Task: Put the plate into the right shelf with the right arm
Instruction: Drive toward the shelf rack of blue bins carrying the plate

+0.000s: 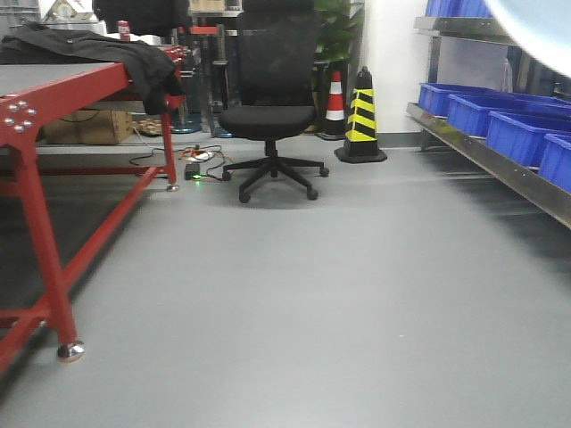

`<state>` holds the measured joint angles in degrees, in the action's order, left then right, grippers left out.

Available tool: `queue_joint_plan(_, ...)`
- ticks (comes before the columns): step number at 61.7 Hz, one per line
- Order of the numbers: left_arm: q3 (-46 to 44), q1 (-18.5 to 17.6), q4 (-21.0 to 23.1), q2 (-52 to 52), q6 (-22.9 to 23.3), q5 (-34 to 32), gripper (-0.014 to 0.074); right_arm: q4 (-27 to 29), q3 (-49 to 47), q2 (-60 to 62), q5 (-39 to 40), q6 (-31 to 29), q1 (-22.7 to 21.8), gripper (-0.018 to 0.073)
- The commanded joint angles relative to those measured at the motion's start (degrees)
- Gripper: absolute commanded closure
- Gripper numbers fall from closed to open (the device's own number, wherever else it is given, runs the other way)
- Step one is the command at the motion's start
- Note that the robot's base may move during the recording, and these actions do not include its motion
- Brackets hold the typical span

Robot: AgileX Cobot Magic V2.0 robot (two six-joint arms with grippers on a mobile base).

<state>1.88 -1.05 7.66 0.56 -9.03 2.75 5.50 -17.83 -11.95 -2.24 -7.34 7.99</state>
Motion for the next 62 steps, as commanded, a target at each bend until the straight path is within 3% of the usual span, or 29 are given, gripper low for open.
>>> queue_joint_plan(1, 0.6, -0.1, 0.5, 0.6, 0.4, -5.2, 0.0724, 0.1, -1.8, -0.4, 5.6, -0.6, -0.2, 0.0505)
queue_joint_plan(62, 0.6, -0.1, 0.5, 0.6, 0.4, -5.2, 0.0724, 0.1, -1.8, -0.4, 5.6, -0.6, -0.2, 0.0505)
